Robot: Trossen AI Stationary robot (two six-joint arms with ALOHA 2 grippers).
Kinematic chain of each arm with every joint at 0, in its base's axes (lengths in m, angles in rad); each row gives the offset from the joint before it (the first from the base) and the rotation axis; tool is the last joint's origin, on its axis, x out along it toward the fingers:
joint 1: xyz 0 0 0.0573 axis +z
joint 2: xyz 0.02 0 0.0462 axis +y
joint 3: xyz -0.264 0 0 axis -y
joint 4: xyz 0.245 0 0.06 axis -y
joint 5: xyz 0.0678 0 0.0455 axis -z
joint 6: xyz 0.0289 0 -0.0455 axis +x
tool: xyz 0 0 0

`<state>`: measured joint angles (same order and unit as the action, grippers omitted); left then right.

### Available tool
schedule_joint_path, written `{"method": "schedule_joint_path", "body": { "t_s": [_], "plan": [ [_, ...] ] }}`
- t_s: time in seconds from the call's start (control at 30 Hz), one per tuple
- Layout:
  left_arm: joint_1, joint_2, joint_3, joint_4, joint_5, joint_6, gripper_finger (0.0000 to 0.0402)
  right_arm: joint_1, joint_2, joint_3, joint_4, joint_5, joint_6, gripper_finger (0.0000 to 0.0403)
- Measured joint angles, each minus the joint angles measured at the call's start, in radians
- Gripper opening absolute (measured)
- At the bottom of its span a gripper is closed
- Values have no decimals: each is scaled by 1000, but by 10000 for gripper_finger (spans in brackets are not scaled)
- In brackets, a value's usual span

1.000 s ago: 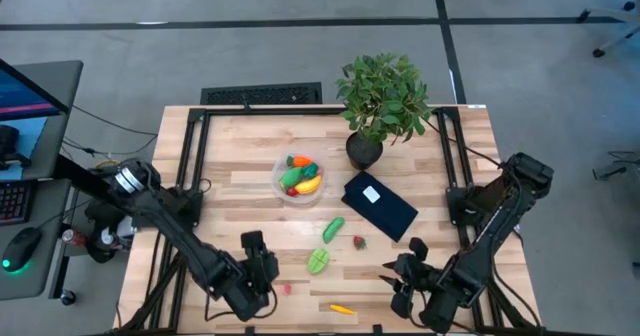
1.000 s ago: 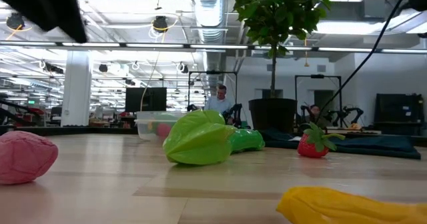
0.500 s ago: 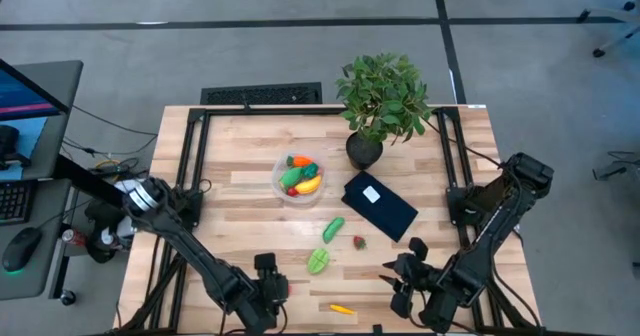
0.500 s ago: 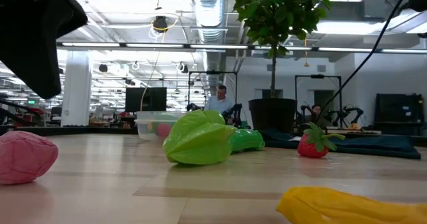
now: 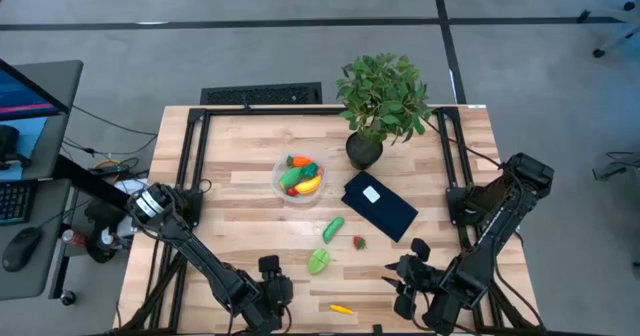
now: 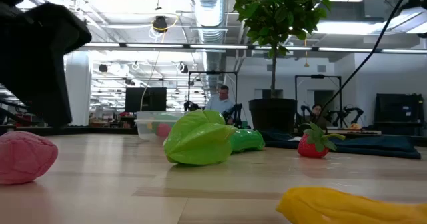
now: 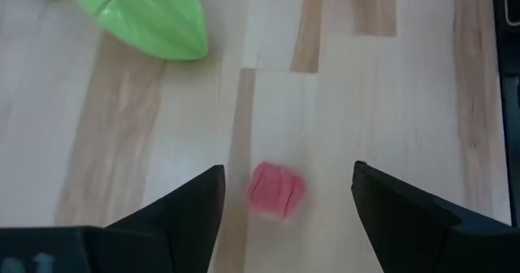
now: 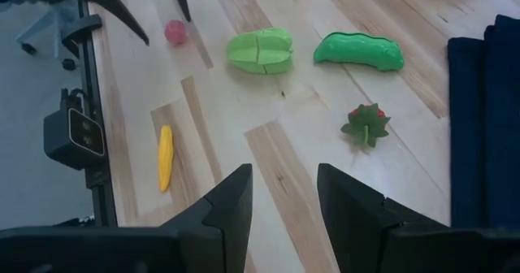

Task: Pick and placing Produce into tupperware
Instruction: Put the pink peach into the transparent bin

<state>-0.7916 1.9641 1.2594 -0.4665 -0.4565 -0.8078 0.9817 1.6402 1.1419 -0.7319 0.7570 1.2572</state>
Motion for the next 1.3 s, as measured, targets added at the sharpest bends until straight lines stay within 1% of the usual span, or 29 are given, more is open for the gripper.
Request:
{"method": "schedule_joint_path", "body": {
  "t_s": [0.2,0.43,0.7,0.8,1.07,1.17,1.3],
  "plan": [
    [3,51,-1,20,41,-17,256,5,0,0,2,0,0,132],
    [3,51,0,7,33,-31,256,7,0,0,-1,-3,0,131],
    [3,51,0,6,48,-53,253,7,0,0,-1,-2,0,128],
    [6,51,0,7,53,-53,238,6,0,0,-1,-1,0,128],
    [7,51,0,6,59,-53,170,6,0,0,6,-1,1,127],
    [7,51,0,6,59,-51,154,6,0,0,6,-1,9,127],
    [7,51,0,5,58,-48,143,6,0,0,6,0,25,127]
  ]
}}
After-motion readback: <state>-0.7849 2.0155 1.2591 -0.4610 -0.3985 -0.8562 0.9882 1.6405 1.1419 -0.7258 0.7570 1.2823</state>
